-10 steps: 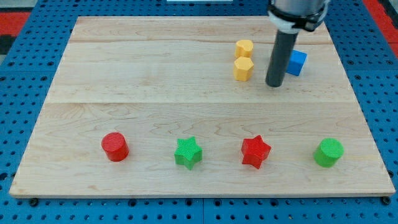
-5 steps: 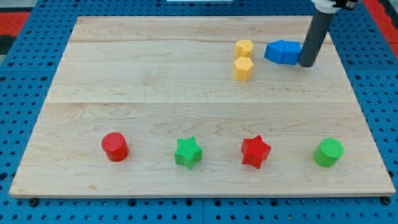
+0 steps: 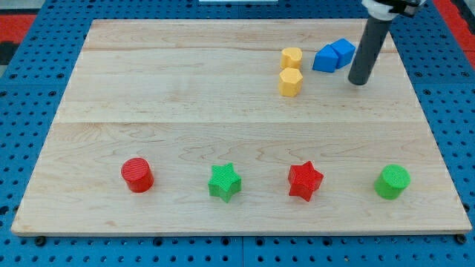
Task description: Place the blue blocks to the right side of the yellow heart
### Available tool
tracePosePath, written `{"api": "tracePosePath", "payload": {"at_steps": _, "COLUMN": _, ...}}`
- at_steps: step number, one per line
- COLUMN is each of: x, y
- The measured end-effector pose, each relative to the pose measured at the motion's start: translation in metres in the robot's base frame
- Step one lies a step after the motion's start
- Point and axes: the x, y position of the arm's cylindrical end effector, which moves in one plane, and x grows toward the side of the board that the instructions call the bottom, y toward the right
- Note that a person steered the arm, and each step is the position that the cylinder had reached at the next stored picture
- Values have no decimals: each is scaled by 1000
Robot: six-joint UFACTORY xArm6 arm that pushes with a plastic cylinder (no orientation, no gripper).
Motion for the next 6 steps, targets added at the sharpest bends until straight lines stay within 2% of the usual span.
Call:
{"api": "tracePosePath", "payload": {"at_steps": 3, "x": -44, "y": -54}}
{"api": "tracePosePath", "payload": {"at_steps": 6, "x": -31, "y": -55}}
